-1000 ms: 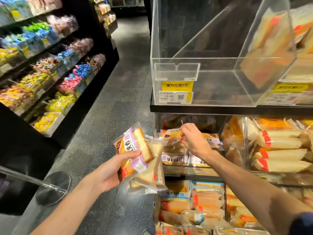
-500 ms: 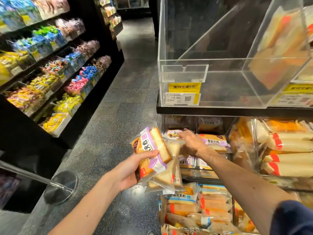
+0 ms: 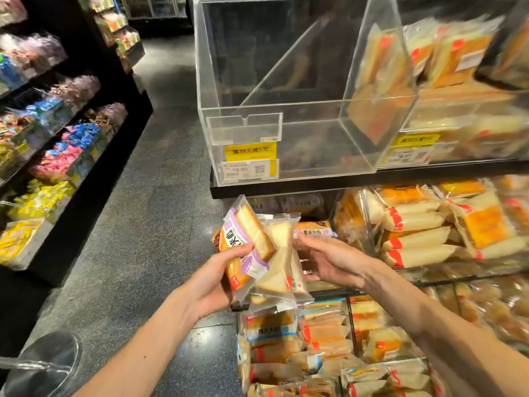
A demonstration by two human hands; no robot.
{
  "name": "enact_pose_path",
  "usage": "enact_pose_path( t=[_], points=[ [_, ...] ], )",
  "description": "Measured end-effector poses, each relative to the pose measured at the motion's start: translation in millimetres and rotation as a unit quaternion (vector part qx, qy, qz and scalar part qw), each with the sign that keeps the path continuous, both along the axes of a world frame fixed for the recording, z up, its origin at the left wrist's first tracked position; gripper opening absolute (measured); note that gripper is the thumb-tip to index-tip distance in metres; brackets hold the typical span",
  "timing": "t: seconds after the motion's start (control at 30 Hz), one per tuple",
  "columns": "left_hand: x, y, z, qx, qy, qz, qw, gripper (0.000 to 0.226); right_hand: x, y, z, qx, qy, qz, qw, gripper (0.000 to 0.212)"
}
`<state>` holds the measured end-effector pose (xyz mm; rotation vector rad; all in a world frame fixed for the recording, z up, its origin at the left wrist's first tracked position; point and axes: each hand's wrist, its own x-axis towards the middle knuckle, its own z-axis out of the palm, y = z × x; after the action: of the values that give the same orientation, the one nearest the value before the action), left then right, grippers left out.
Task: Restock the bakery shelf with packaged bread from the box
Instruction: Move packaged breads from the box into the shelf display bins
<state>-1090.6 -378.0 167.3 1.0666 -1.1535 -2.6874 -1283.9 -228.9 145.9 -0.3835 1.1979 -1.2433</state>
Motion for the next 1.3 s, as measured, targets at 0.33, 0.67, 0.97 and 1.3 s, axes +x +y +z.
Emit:
enact_pose_path(
  t=[0.33,0.67,0.97,1.3],
  points=[
    [-12,-11,-9,0.007,0.034,-0.020,0.999,0.077,-22,39,4,0.023,0.169,-0.132,0.976,0.041],
    [11,-18,-12,-0.002,-0.030,0.027,0.999,0.069,-43,6,20,0.036,0.516,-0.133,0.845,0.026],
    [8,-9,-11,-0.019,-0.080,0.033,0.996,0.066,-50,-36,-48,0.116,0.888,0.164,0.414,0.067],
    [0,-2,-9,-0.006,-0.079,0.024,0.997,0.028,-64,-64,-74,0.134,0.846,0.305,0.416,0.060]
  ],
)
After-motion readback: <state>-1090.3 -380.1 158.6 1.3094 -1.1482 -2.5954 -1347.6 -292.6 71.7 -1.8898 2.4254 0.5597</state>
